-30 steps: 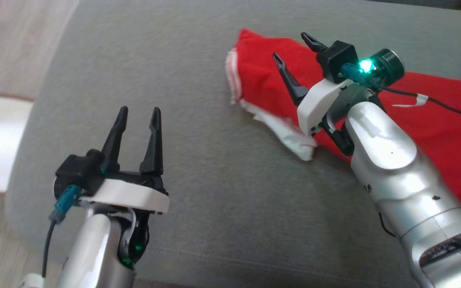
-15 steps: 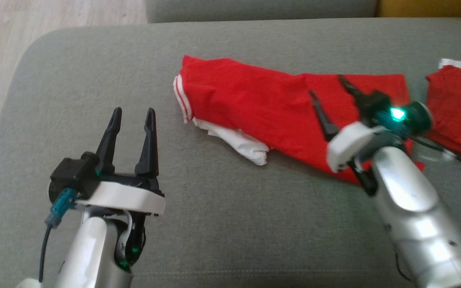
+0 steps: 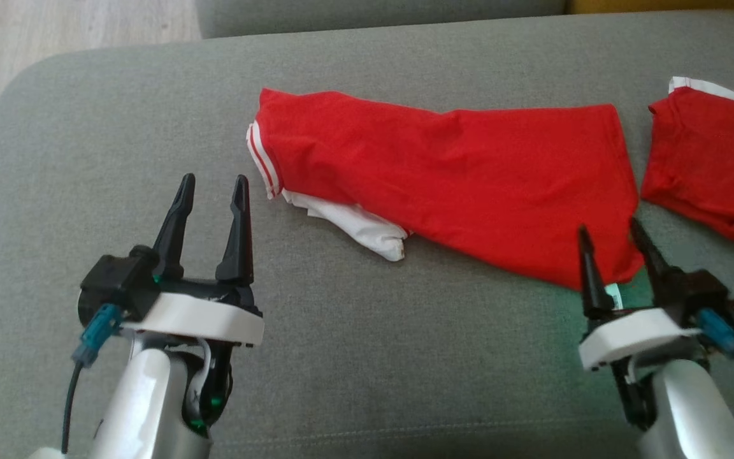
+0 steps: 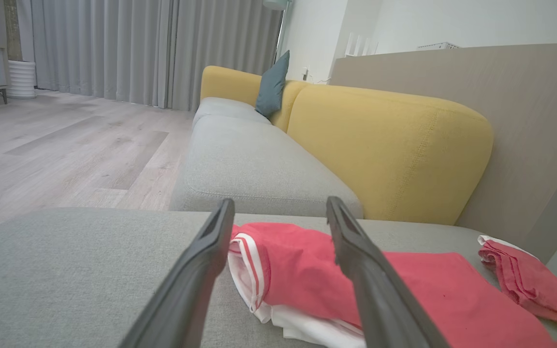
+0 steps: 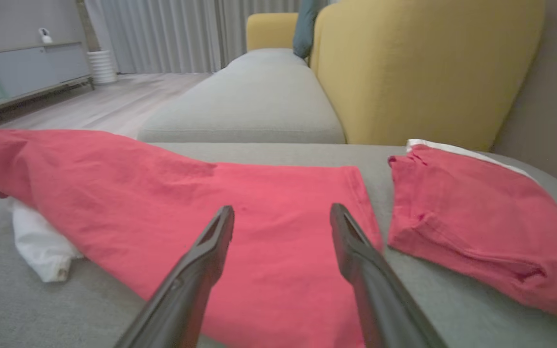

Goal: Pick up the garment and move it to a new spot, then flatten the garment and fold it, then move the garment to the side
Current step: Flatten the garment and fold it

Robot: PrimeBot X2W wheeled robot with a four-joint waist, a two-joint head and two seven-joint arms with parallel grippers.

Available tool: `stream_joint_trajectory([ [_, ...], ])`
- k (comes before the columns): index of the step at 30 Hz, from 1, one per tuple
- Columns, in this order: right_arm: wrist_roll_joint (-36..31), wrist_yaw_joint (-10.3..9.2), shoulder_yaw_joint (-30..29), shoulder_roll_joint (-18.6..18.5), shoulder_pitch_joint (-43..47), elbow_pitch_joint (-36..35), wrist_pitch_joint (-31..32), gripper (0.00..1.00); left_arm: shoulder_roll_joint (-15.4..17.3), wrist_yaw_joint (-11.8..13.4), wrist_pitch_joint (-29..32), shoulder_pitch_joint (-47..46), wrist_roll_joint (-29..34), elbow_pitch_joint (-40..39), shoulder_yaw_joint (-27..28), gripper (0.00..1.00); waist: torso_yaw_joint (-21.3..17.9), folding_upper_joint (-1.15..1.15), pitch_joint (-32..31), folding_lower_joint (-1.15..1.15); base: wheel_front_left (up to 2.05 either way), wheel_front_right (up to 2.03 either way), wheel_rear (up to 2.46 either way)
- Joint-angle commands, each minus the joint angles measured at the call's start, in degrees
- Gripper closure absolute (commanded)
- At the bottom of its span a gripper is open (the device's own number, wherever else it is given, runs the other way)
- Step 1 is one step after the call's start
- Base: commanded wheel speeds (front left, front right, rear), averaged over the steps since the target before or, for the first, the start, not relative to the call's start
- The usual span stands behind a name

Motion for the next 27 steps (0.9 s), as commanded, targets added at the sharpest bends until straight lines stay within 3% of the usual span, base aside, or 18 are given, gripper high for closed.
stream_joint_trajectory([
  [1,0.3,0.37,0.3,0.2,-1.9,-3.3,0.2,0.0,0.4,-0.1,-0.7,-1.2,0.7,-1.9,1.6,0.0,-0.2,0.0,0.4,0.0,0.0,0.0,0.0],
  [6,3.0,0.37,-3.7,0.3,0.0,-4.7,2.2,0.0,0.4,-0.5,-0.7,-1.9,0.9,-1.8,1.2,0.0,-0.1,0.0,1.4,0.0,0.0,0.0,0.0],
  [15,7.0,0.37,-9.8,0.3,-0.2,0.9,4.1,0.0,0.4,-1.0,-0.7,-2.5,1.0,-1.3,0.7,0.0,0.8,0.0,3.2,0.0,0.0,0.0,0.0],
  [27,11.1,0.37,-8.9,0.3,-4.6,12.8,3.5,0.0,0.4,-1.5,-0.7,-3.4,1.5,-0.5,0.9,0.0,1.5,0.0,4.1,0.0,0.0,0.0,0.0],
])
